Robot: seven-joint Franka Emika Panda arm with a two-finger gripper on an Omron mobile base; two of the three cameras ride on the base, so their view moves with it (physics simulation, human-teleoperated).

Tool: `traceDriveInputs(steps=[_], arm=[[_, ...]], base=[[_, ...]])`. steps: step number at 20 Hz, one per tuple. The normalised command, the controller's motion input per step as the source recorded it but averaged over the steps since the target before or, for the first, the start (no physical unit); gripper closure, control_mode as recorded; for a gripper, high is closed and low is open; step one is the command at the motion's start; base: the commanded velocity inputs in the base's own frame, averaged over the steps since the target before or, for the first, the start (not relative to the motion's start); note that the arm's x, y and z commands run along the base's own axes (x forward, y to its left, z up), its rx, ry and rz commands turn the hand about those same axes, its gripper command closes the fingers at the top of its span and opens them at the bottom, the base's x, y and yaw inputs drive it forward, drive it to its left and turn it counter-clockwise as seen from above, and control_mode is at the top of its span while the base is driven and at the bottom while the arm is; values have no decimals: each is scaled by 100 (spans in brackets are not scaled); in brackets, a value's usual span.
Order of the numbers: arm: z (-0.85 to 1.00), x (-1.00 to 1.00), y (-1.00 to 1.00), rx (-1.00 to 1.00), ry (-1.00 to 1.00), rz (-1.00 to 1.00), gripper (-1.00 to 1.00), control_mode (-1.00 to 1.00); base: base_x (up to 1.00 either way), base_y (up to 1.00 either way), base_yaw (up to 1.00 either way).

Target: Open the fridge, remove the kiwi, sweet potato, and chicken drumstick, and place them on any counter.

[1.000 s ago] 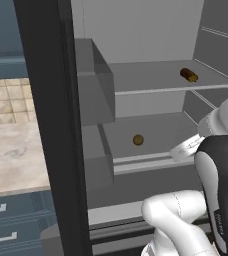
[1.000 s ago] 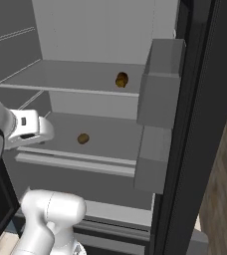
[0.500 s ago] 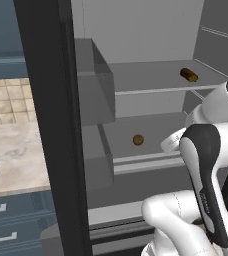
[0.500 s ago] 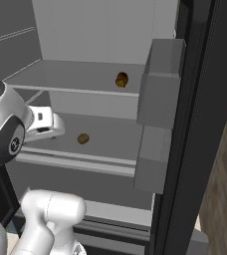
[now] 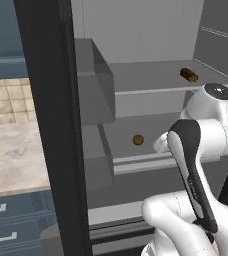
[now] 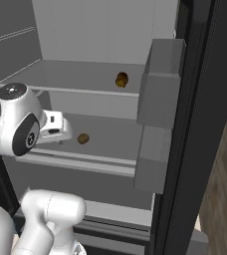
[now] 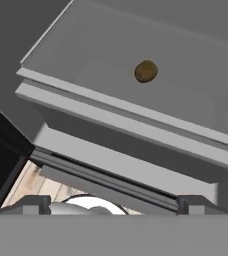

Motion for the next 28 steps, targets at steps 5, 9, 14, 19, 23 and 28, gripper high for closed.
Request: traceDriveInputs(steps=[5, 9, 14, 19, 23, 28], arm=[[-38, 55, 0, 1, 8, -10, -100, -100], [-25, 63, 0, 2, 6, -13, -100, -100], [-14, 45, 0, 0, 17, -8, -100, -100], [-11, 20, 0, -4, 8, -4, -100, -100], [-31, 5, 0, 0, 0, 0, -100, -100], [-46, 14, 0, 0, -3, 0, -100, -100]], base=[[0, 0, 0], [0, 0, 0], [0, 0, 0], [0, 0, 0], [0, 0, 0], [0, 0, 0]])
